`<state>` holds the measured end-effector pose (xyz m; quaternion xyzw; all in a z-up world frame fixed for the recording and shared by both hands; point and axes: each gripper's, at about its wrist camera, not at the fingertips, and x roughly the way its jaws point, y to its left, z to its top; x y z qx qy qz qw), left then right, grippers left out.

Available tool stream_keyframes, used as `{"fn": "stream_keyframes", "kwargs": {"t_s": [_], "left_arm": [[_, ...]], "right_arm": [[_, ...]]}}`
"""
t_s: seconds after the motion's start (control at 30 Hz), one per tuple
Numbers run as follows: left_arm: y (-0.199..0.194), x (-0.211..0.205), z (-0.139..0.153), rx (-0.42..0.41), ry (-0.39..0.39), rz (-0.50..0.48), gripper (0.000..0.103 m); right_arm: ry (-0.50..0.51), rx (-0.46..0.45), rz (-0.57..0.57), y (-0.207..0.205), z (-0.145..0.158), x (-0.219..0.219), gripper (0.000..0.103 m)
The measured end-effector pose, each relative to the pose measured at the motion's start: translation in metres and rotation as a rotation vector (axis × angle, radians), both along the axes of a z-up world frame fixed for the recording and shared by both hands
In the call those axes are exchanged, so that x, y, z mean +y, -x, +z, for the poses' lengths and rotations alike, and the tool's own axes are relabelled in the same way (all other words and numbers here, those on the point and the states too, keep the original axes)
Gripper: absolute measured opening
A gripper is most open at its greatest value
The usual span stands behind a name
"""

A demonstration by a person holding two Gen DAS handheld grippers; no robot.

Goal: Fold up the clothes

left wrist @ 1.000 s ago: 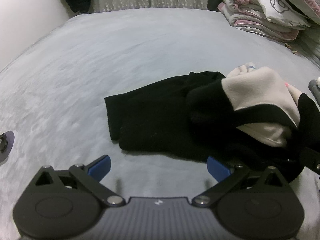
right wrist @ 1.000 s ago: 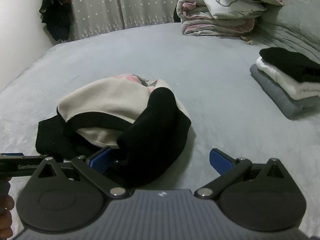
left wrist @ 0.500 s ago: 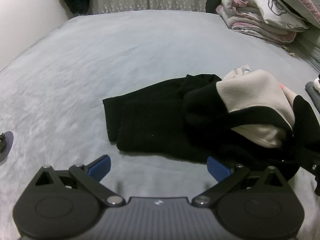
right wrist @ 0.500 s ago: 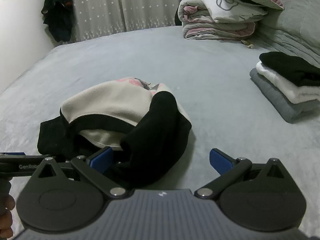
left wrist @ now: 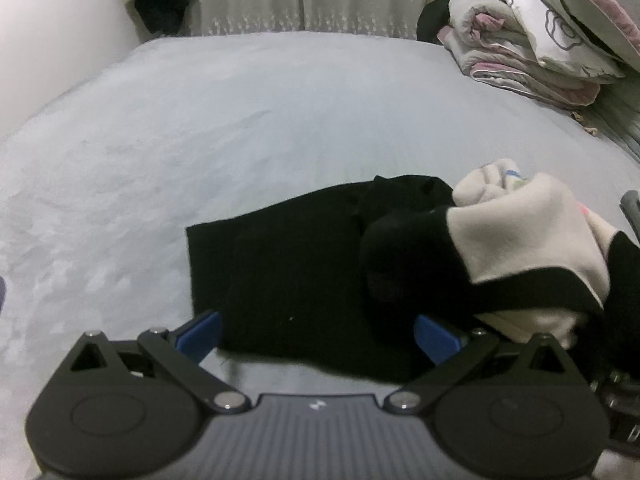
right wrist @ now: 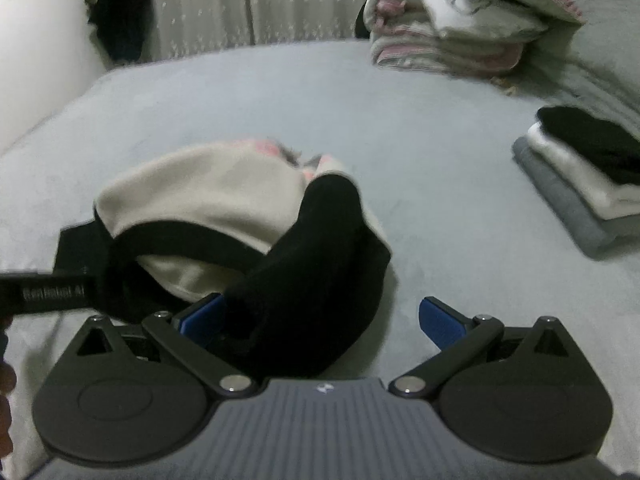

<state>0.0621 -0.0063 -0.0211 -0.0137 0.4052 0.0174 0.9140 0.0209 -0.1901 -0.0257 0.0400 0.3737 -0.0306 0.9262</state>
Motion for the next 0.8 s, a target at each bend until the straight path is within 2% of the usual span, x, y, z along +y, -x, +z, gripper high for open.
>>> {"fn": "stream_keyframes", "kwargs": {"t_s": [0.1,0.27,0.33,0.53,0.8], "left_arm": [[-0.009,0.000,-0.012,0.035,0.019,0.002,0.103],[-0.009,-0.009,-0.022,0.035,-0.059,-0.025,0.103],[-0.007,-0.011,-0.025,0.027,-0.088,-0.039,0.103],[0.004,-0.009,-0.030,-0.023,-0.082,-0.054,0.103],[0.011,-0.007,-0.028,-0.037,-0.084,-0.085,0.103]], "right_arm": [[-0.011,0.054,0.013,-0.010,-0.012,-0.002,0.103],[-0.005,0.116,0.032,-0.019,-0.031,-0.003,0.103],[0.001,0.110,0.039,-0.019,-0.033,-0.003,0.103],[0.007,0.063,0.042,-0.009,-0.039,-0.005,0.103],[0.030,0.033,0.085,0.000,-0.037,-0.009,0.103]]}}
